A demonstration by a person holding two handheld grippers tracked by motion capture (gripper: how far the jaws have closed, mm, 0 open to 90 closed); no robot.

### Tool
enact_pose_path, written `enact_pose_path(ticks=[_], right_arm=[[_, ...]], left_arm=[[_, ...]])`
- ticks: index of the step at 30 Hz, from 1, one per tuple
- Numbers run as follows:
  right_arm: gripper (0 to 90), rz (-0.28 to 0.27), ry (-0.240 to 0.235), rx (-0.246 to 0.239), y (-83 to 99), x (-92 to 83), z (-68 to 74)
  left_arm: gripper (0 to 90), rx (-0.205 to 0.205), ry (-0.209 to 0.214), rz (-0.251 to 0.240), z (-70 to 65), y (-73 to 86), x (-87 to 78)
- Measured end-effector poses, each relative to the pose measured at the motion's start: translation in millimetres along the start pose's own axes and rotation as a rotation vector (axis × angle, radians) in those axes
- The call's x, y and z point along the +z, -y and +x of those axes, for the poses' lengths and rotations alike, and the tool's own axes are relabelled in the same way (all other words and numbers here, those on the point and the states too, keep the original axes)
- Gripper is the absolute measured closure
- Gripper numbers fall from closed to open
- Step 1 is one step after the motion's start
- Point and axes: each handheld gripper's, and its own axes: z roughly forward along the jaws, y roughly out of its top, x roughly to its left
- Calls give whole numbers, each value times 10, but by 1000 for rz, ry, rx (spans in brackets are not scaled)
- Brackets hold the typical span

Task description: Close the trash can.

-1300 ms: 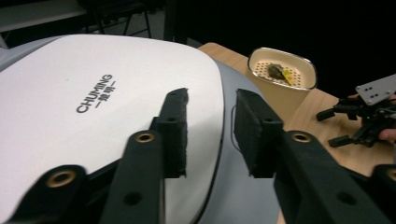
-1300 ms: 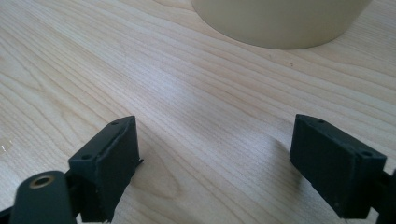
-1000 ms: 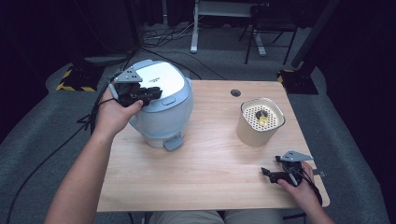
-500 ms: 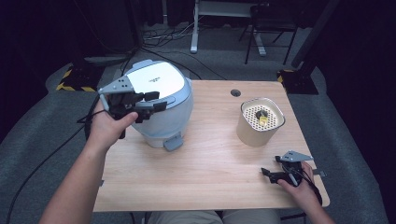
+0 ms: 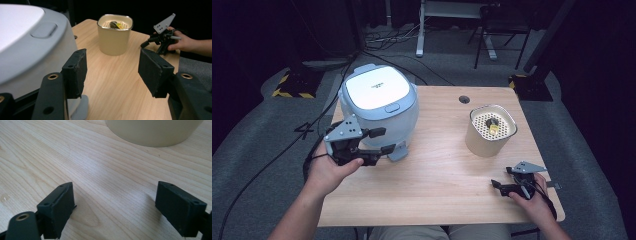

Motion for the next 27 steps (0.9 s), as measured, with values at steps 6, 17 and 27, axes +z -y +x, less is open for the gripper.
enact_pose_path(ticks=[6, 17, 27], right_arm=[[156, 0, -1, -1, 0, 0, 1], [156, 0, -1, -1, 0, 0, 1], [156, 0, -1, -1, 0, 0, 1]], left_arm=[[391, -2, 1, 31, -80, 245, 130], [381, -31, -21, 110, -106, 666, 359], [363, -68, -44, 146, -58, 1147, 609]])
